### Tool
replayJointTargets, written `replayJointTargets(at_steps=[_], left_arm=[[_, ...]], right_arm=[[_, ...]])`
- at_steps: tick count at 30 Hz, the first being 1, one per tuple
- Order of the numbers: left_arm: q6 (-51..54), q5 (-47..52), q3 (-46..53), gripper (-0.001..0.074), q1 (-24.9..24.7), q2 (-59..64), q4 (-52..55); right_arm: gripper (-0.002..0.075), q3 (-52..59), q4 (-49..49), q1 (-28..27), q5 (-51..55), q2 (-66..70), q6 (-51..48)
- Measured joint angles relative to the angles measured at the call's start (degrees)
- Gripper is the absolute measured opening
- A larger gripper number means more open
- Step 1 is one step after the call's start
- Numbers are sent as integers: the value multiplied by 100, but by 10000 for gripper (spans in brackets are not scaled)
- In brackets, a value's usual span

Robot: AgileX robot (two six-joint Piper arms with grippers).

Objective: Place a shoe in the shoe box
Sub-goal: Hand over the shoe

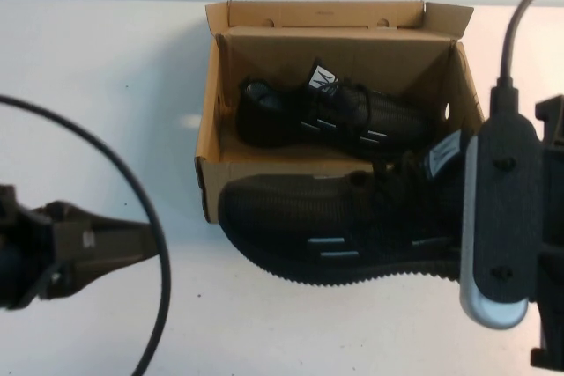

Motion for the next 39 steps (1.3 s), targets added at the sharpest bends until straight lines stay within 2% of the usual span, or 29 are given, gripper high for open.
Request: replayJointTargets(at_steps=[6, 10, 12, 14, 18, 21, 28, 39], left_arm=[[924, -9, 0, -1, 0, 808, -1417], [1075, -31, 0, 19, 0, 1258, -1745], [1086, -31, 0, 82, 0, 1419, -1802], [1097, -5, 0, 177, 0, 1552, -1849], [1078, 97, 0, 410, 0, 1753, -2137], [1078, 285, 0, 501, 0, 1896, -2422], [1098, 848, -13, 532, 0, 2397, -2996], [1182, 995, -25, 535, 0, 2538, -3261]], right_arm=[[-3, 101, -11, 0, 117, -62, 0], [-3, 101, -47, 0, 117, -62, 0], [-3, 101, -115, 0, 117, -62, 0], [-3, 101, -190, 0, 117, -62, 0], [-3, 101, -271, 0, 95, -62, -24], [-3, 101, -271, 0, 27, -62, -85], [-3, 101, -167, 0, -302, -62, -301], [-3, 101, 38, 0, -631, -62, -485]])
